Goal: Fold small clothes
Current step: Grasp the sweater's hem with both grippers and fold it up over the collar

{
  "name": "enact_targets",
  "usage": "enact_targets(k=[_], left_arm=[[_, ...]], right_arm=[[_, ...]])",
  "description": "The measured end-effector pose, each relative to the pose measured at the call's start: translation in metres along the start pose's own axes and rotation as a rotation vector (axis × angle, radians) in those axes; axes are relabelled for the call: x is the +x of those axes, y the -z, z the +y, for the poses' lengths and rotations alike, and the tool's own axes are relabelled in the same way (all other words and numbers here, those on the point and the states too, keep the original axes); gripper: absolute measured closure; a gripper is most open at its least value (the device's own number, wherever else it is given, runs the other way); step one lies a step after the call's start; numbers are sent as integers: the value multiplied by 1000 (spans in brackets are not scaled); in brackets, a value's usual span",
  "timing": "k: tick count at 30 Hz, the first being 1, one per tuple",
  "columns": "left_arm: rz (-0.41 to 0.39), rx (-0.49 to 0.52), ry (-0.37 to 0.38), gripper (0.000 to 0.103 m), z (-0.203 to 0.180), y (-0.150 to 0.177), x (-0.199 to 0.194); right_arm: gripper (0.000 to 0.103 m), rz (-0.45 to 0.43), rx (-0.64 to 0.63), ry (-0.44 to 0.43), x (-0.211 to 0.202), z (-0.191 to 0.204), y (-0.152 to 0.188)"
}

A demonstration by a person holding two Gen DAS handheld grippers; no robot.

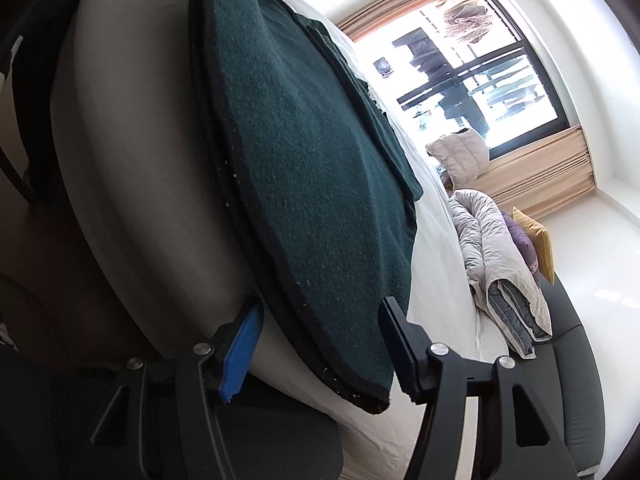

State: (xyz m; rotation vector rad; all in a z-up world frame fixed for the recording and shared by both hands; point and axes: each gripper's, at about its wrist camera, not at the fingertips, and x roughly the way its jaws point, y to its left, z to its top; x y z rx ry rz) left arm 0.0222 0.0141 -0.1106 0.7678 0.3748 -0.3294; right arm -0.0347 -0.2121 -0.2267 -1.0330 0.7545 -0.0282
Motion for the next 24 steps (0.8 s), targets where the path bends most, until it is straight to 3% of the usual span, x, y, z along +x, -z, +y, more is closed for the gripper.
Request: enact_targets(k=[7, 12, 15, 24], left_arm=[[8, -5, 0, 99, -3, 7, -3], [10, -6, 0, 98, -5, 9, -6], [9, -4, -1, 99, -5, 9, -6], [12, -21, -15, 98, -1, 15, -8]], right_arm=[[61, 26, -31, -1, -2, 2, 1], [85, 61, -16, -12, 1, -3, 3], [94, 68, -9, -12, 2, -6, 3], [98, 44, 68, -18, -2, -32, -1]])
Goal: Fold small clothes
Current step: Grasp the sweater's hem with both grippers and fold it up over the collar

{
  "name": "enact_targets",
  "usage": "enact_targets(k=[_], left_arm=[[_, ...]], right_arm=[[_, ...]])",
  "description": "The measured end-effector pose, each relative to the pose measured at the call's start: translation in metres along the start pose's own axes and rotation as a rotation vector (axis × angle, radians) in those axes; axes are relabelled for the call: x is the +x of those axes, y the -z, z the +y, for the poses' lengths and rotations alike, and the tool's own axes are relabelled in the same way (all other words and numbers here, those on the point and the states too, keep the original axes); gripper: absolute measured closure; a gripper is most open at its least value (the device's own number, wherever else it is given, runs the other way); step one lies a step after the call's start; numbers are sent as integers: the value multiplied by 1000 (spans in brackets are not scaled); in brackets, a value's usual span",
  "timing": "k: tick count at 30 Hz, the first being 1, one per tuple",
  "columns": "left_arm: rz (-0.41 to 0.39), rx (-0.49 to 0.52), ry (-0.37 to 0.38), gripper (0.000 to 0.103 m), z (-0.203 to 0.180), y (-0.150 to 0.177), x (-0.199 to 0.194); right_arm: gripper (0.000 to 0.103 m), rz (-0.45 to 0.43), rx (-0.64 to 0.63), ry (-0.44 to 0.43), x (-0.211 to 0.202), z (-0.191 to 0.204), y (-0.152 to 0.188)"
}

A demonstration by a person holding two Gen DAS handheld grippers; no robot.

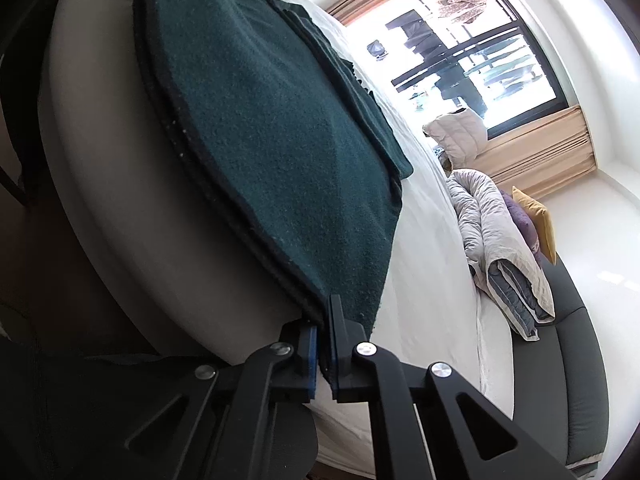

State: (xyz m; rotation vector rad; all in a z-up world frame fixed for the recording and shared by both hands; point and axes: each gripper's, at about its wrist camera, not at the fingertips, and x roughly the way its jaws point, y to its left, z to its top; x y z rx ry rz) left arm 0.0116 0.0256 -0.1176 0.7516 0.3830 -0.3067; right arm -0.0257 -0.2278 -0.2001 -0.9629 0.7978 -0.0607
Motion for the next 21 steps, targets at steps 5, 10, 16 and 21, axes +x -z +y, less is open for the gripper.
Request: enact_targets(k=[5, 10, 16, 21], left_arm=[[-7, -68, 1, 98, 14, -6, 0], [-20, -160, -14, 98, 38, -18, 3], [-25, -261, -29, 99, 68, -35, 14], [-31, -283, -58, 98, 98, -56, 35]], right_arm=[[99, -53, 90, 8, -9, -33, -13], [99, -95, 158, 44, -6, -73, -32], [99, -134, 176, 83, 8, -106, -62], [99, -153, 193, 100, 34, -136, -91]])
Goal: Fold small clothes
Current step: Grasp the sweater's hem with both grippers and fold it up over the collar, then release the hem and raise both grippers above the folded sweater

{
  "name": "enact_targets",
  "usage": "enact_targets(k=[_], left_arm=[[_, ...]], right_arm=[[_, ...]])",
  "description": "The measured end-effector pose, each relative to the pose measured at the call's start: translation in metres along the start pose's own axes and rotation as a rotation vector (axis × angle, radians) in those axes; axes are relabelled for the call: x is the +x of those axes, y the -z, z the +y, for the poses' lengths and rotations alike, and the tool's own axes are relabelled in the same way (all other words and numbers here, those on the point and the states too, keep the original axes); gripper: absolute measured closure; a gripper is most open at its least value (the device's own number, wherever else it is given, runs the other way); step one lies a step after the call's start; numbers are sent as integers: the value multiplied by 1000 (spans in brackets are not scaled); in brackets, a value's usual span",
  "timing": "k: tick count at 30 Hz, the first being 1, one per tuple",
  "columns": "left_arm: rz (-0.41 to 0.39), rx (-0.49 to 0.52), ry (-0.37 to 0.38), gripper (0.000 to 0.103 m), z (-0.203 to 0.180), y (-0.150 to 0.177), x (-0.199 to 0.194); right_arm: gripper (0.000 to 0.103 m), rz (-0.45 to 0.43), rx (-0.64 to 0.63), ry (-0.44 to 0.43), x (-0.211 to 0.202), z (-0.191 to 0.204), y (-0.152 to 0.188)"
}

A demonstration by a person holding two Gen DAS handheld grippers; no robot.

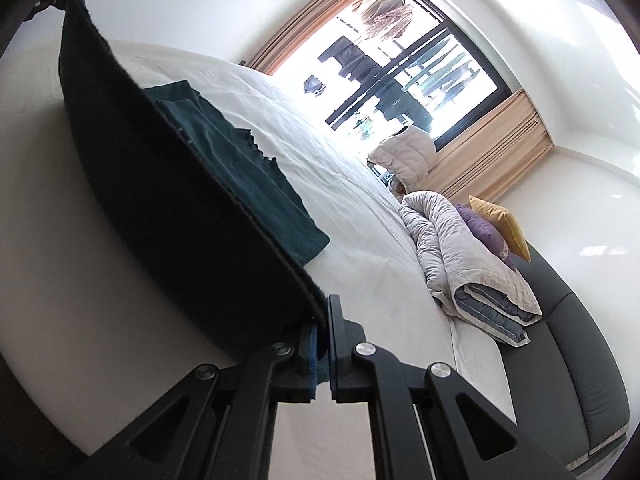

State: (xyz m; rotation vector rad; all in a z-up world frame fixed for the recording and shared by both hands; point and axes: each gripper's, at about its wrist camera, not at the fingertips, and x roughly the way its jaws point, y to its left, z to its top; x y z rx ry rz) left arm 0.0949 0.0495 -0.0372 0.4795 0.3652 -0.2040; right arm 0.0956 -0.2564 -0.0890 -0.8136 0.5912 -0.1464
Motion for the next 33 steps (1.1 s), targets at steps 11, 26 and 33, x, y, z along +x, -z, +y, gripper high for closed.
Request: enact_targets(k=[11, 26, 33], left_arm=[[96, 1, -4, 98, 43, -56, 114], [347, 36, 43, 99, 69, -62, 333], [428, 28, 54, 99, 49, -40, 390]], right_arm=[[99, 23, -39, 9, 101, -31, -74], [99, 221, -11, -155, 301, -36, -126], [99, 328, 26, -222, 355, -18, -112]])
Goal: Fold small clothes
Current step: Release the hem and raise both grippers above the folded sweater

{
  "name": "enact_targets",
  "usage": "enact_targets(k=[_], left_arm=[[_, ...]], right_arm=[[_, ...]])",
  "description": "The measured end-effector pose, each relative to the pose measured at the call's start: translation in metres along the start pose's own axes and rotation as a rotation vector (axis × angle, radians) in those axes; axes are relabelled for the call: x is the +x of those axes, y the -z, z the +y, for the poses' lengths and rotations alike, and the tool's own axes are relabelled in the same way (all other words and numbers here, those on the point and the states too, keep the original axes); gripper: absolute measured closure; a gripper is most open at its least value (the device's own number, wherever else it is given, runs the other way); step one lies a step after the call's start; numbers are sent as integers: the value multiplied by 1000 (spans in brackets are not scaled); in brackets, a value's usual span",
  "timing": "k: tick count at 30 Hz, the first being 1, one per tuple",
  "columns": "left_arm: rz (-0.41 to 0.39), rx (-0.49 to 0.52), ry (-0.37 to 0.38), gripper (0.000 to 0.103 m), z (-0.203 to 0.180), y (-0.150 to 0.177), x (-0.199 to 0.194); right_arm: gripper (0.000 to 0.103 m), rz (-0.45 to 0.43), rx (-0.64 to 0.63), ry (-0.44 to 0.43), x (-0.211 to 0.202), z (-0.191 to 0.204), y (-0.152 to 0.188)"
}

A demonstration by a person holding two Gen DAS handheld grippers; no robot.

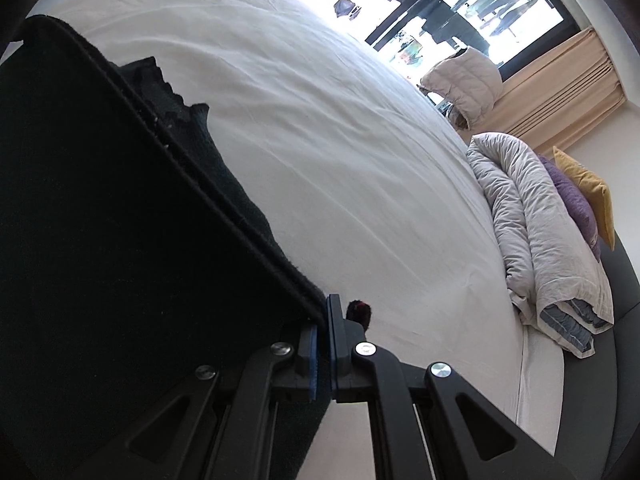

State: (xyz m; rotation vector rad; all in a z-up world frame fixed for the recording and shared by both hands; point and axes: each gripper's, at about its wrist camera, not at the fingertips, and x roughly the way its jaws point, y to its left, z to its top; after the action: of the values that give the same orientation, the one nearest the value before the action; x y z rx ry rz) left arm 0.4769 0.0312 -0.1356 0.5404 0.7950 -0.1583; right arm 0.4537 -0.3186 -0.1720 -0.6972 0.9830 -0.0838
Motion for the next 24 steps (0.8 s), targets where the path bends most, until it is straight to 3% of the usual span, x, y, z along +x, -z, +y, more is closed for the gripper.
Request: enact_targets(k=[5, 10, 12, 13, 14, 15, 17, 21, 23, 24], left_arm=[[29, -11, -25, 93, -11, -8, 23], [50, -33, -18, 86, -12, -11, 40], [41, -30, -47, 67, -8, -13, 39], [36, -36, -76, 34, -3, -14, 38], [22, -41, -115, 13, 3, -13, 35], [2, -50, -147, 11, 10, -12, 31], [4, -88, -155, 11, 27, -10, 26], [-6, -162, -176, 11, 51, -2, 7], [-24, -195, -152, 11, 53, 3, -9], [-36, -210, -135, 11, 52, 6, -17]], right_arm=[[98, 38, 81, -33, 18, -3, 0], [84, 84, 186, -22, 38, -13, -4], [77, 86, 212, -12, 37, -14, -2], [73, 86, 219, 6, 36, -15, 0], [57, 88, 233, 33, 36, -18, 2], [30, 94, 257, 75, 35, -23, 5], [8, 85, 332, 100, 32, -39, 14], [10, 102, 493, 113, 18, -68, 38], [15, 50, 631, 19, 1, -84, 56], [16, 2, 724, -81, -9, -91, 70]])
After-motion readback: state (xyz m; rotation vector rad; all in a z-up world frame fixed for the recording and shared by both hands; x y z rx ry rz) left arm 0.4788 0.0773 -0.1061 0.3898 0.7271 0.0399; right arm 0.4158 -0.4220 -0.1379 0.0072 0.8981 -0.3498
